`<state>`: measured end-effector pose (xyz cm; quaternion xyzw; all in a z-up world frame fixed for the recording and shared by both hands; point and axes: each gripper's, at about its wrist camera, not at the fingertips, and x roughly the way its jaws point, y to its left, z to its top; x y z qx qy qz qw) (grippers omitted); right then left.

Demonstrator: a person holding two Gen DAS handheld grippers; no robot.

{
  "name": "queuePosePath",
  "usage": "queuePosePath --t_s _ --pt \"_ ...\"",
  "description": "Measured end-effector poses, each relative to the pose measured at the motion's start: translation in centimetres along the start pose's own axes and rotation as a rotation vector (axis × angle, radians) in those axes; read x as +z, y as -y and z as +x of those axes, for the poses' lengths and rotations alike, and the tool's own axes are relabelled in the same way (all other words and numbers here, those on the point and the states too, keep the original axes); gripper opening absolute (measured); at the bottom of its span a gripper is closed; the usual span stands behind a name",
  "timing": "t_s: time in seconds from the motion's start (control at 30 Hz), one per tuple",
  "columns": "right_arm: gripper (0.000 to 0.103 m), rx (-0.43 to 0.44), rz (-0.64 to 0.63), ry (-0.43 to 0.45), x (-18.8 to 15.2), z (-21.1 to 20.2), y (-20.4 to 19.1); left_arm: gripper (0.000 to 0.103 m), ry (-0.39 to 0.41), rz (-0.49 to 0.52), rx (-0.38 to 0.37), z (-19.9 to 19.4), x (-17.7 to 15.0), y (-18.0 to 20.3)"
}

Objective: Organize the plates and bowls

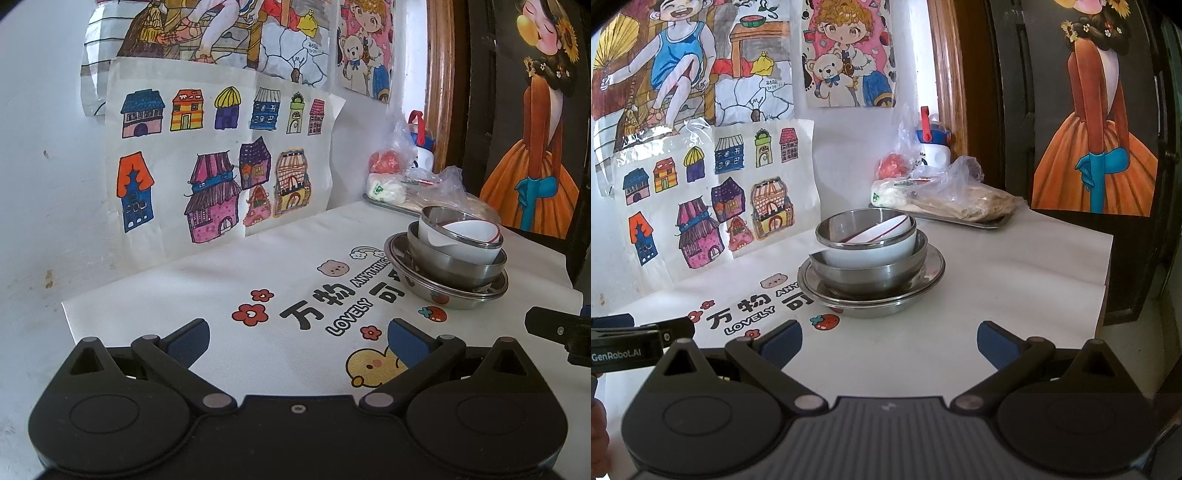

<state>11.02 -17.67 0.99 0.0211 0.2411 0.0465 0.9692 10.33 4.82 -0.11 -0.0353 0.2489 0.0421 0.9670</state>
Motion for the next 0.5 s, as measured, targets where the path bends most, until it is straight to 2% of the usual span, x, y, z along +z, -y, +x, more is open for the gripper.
queuePosePath --t_s 0.5 --pt "0.103 0.005 0.000 -0.005 -0.10 0.25 -0.14 0.102 -0.004 0.003 -0.005 0.04 -0.11 0.08"
